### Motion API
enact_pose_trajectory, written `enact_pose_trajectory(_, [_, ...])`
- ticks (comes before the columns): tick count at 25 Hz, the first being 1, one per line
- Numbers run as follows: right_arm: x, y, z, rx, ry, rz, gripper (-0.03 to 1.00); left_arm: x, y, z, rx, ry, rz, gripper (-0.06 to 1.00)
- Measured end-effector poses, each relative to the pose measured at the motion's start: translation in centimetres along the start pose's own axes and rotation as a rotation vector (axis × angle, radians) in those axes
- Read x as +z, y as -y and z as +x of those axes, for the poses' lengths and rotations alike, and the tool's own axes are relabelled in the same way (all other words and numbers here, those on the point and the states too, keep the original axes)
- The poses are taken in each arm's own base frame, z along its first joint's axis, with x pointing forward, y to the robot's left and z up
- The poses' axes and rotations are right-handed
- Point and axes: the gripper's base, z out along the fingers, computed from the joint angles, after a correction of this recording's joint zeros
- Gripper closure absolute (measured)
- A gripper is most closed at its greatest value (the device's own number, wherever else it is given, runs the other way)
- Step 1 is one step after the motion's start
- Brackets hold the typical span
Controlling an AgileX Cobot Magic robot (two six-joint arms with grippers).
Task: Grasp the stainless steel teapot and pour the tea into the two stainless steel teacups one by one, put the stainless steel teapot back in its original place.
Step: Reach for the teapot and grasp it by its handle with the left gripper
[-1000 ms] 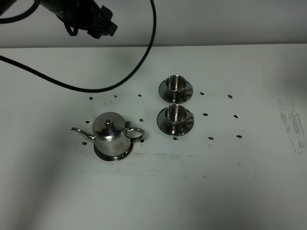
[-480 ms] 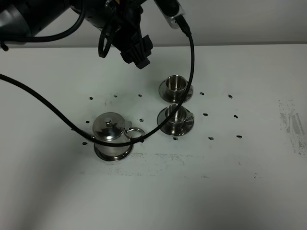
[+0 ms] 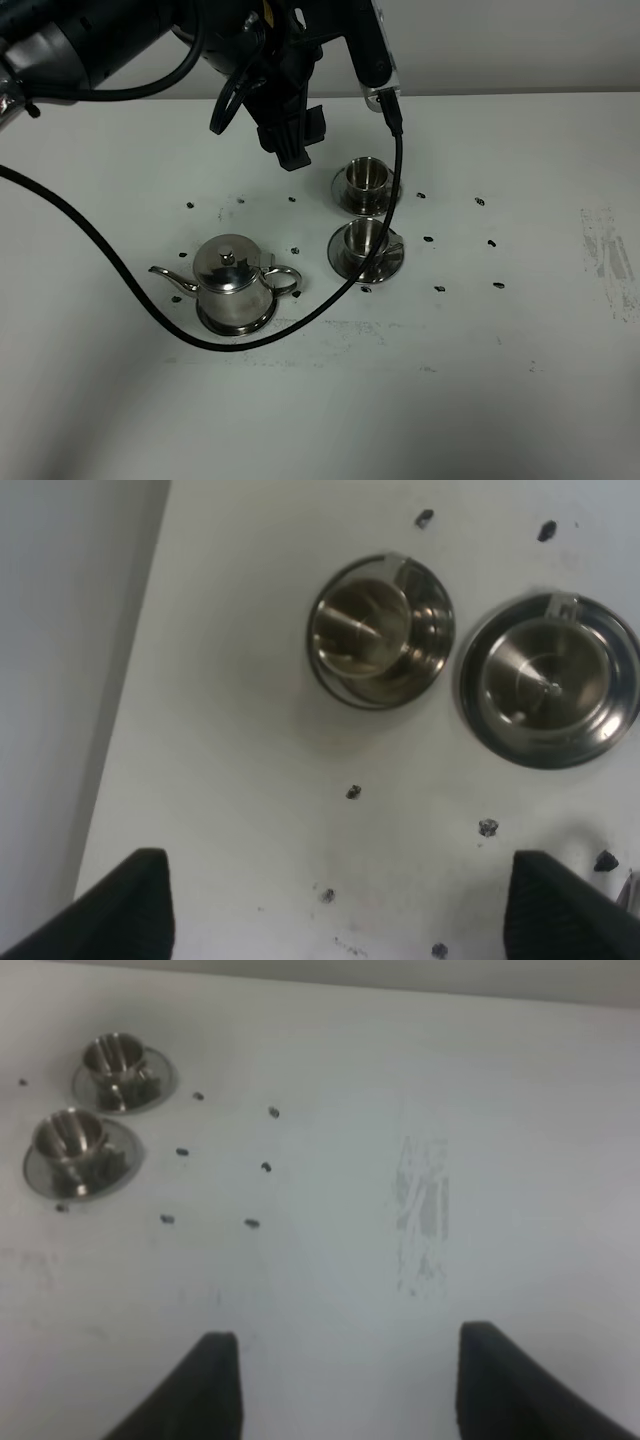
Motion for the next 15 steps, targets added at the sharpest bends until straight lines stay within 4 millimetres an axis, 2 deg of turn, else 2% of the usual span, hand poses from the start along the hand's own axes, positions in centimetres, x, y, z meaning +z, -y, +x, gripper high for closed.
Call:
enact_pose_trajectory(5, [-0.4,-0.2,2.6,0.0,0.036,0.002,0.5,0.2,0.1,0.0,0.007,0.002,0.015,0.29])
enact_pose_trajectory(12, [0.4,-0.3,5.0,0.017,-0.012,-0.002,0.5,0.1,1.0,-0.9,0.06,0.012,0.027,0.29])
enact_pose_trajectory(15, [0.7,-0.3,5.2,0.018,-0.027,0.002,0.5,0.2,1.7,-1.6,0.095,0.017,0.034,0.29])
